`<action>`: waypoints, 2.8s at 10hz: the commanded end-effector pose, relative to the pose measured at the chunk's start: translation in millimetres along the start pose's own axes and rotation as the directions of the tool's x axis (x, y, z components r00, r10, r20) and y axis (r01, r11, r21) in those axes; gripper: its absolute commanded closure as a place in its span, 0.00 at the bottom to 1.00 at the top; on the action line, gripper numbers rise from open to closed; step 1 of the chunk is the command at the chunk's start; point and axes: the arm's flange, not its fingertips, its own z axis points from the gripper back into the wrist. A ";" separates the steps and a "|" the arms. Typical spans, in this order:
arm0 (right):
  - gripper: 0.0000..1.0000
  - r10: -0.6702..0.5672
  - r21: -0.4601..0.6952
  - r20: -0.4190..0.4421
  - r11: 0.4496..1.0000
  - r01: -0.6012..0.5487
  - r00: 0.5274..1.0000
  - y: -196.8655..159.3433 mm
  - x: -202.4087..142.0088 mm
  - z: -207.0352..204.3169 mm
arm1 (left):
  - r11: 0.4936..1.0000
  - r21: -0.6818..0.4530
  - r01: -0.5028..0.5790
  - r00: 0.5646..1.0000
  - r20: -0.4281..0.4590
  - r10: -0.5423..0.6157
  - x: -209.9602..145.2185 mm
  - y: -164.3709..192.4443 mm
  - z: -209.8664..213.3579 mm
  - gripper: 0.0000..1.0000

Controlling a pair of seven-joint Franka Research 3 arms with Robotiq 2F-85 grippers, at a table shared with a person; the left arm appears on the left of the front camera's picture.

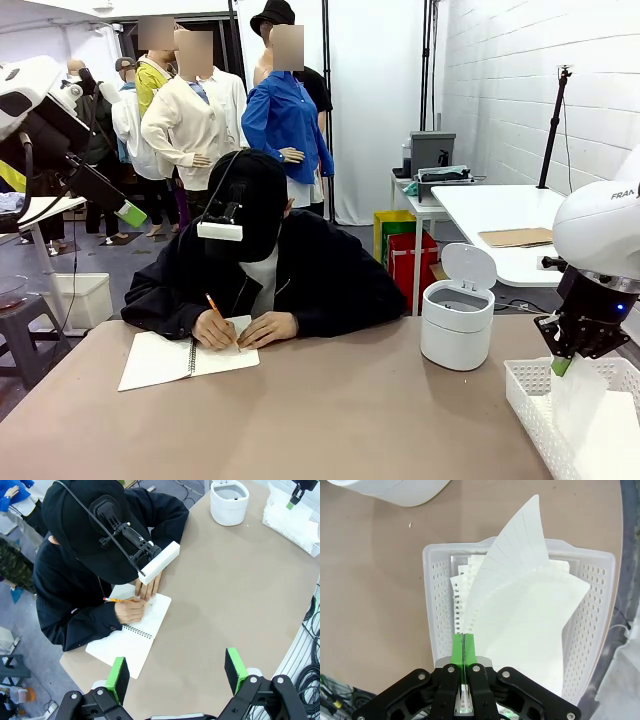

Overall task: Sort the paper based on its condition.
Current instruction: If a person hands you a paper, place it in the Organizing basket , and if it's crumpled, put it in the Trash can.

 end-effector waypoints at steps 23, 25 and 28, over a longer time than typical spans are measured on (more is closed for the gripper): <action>0.00 0.237 -0.185 -0.051 0.952 -0.242 0.970 -29.4 -23.2 103.8 | 1.000 0.009 -0.012 1.000 -0.005 0.012 0.3 -1.9 -0.2 0.00; 0.00 0.237 -0.185 -0.051 0.952 -0.242 0.970 -29.4 -23.2 103.8 | 1.000 0.009 -0.012 1.000 -0.005 0.012 0.3 -1.9 -0.2 0.00; 0.00 0.237 -0.185 -0.051 0.952 -0.242 0.970 -29.4 -23.2 103.8 | 1.000 0.009 -0.012 1.000 -0.005 0.012 0.3 -1.9 -0.2 0.00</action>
